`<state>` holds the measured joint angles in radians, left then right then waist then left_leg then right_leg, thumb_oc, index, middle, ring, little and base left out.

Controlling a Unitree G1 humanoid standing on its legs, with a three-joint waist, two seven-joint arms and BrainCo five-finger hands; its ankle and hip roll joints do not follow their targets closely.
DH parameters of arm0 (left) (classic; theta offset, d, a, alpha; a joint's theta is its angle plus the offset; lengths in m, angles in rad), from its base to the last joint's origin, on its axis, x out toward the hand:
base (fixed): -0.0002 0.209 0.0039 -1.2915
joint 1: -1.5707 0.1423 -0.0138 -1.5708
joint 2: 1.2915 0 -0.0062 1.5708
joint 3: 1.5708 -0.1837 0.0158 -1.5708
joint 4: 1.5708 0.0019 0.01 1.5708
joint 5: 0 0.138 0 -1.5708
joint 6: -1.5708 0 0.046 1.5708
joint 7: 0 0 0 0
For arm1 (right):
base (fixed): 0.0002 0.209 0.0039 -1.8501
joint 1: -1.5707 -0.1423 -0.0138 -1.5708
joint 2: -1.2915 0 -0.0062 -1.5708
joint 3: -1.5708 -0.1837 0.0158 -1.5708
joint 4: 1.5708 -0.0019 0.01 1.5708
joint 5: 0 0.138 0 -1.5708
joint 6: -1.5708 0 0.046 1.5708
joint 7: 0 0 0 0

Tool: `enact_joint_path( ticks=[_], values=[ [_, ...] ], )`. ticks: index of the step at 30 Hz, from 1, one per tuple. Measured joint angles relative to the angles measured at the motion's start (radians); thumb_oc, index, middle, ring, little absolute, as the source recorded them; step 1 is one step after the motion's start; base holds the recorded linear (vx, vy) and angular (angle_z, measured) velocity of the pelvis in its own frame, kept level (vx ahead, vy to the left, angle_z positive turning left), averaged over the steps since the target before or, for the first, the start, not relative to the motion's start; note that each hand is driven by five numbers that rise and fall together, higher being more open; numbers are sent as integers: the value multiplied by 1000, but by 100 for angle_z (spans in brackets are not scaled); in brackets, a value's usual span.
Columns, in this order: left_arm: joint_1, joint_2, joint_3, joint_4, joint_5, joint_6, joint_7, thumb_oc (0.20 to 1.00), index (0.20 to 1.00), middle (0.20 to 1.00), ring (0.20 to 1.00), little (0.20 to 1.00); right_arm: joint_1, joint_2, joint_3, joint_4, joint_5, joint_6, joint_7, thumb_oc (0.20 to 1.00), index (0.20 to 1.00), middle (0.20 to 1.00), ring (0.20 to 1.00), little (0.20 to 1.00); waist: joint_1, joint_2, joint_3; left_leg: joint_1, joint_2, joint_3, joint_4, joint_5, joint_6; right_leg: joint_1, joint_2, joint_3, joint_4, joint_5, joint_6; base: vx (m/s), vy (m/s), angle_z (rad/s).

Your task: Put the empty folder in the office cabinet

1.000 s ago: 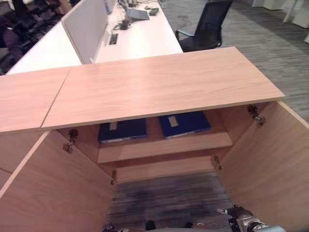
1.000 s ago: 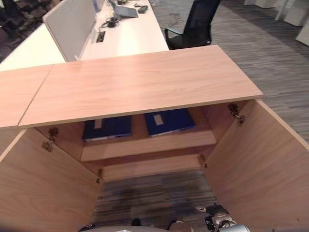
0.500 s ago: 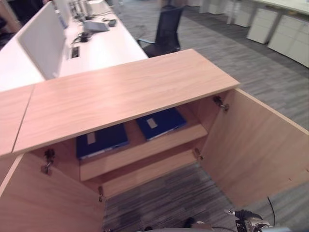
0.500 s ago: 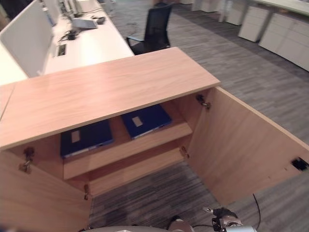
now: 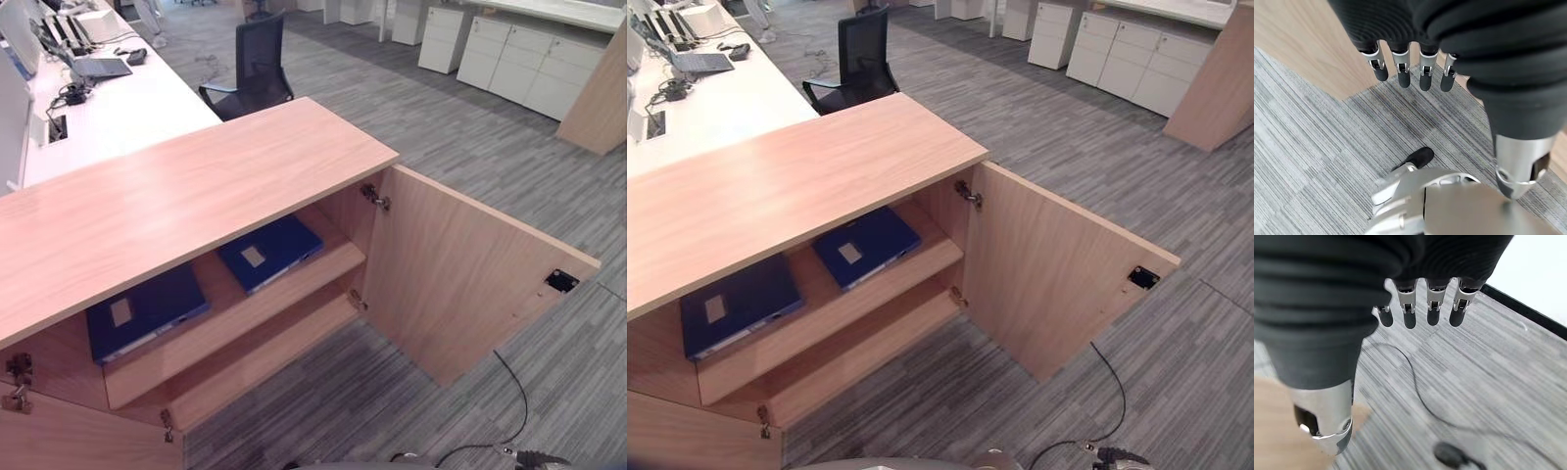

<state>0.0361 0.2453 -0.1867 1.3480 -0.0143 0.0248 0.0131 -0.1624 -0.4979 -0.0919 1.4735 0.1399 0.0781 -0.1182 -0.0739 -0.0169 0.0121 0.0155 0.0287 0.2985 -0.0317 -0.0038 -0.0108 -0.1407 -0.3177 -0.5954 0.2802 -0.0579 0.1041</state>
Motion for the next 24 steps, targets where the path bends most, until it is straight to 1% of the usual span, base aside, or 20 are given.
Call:
enact_joint_path(
  ticks=[1,4,5,6,10,12,14,15,18,21,24],
  values=[
    [5,1,0,1,0,0,1,1000,1000,1000,1000,1000,-3,-6,0,-19,0,-2,-1,1000,1000,1000,1000,1000,-1,8,-6,0,-1,1,0,0,0,-1,-1,1,0,-2,2,53,-82,-6],
    [3,2,-9,-17,-1,-6,15,1000,1000,1000,1000,1000,-54,-51,6,-74,32,-12,-17,1000,1000,1000,1000,1000,-11,-6,-11,-4,0,14,-2,0,1,-15,3,11,0,2,-3,40,-66,-11],
    [-3,3,-10,-16,-1,-17,19,1000,1000,1000,1000,1000,-86,-73,9,-93,37,-26,-25,1000,1000,1000,1000,1000,-20,-1,-16,-4,-4,14,-2,-1,1,-15,6,13,-6,8,-5,26,-47,-6],
    [-1,3,-10,-17,-1,-27,20,1000,1000,1000,1000,1000,-112,-87,18,-105,37,-33,-28,1000,1000,1000,1000,1000,-20,-1,-18,-4,-2,15,-3,-1,1,-15,7,14,-7,11,-5,35,-56,-6],
    [3,8,-9,-14,-9,-29,26,1000,1000,1000,1000,1000,-178,-125,43,-142,37,-51,-39,1000,1000,1000,1000,1000,-19,-2,-20,-4,-3,29,-6,-2,3,-17,17,29,-26,28,-5,26,-37,-11],
    [14,14,-9,-13,-10,-30,32,1000,1000,1000,1000,1000,-234,-132,71,-169,37,-52,-41,1000,1000,1000,1000,1000,-19,-9,-27,-3,-1,44,-7,-2,3,-22,17,34,-27,30,-6,28,-59,-13],
    [22,15,-9,-12,-10,-30,36,1000,1000,1000,1000,1000,-248,-134,101,-244,37,-61,-47,1000,1000,1000,1000,1000,-22,-10,-29,-3,0,53,-7,-2,3,-30,18,39,-27,31,-7,10,-32,-14],
    [23,15,-9,-12,-10,-30,36,1000,1000,1000,1000,1000,-251,-138,112,-280,37,-87,-49,1000,1000,1000,1000,1000,-19,-10,-30,-3,0,54,-7,-1,3,-31,21,41,-28,33,-10,8,-25,-9],
    [37,15,-9,-12,-10,-36,38,1000,1000,1000,1000,1000,-283,-142,172,-308,36,-96,-54,1000,1000,1000,1000,1000,-18,-10,-33,-2,1,54,-6,-1,3,-31,24,44,-29,35,-13,2,-35,-4],
    [44,14,-8,-9,-16,-35,37,1000,1000,1000,1000,1000,-287,-142,228,-401,37,-98,-50,1000,1000,1000,1000,1000,-18,-11,-33,0,4,62,-6,-1,3,-34,27,49,-30,37,-15,-2,-32,-6],
    [49,15,-7,-6,-18,-37,37,1000,1000,1000,1000,1000,-287,-153,245,-416,37,-93,-47,1000,1000,1000,1000,1000,-19,-11,-33,1,4,67,-6,-1,2,-35,28,53,-30,37,-15,-9,-17,-7]
  ],
)
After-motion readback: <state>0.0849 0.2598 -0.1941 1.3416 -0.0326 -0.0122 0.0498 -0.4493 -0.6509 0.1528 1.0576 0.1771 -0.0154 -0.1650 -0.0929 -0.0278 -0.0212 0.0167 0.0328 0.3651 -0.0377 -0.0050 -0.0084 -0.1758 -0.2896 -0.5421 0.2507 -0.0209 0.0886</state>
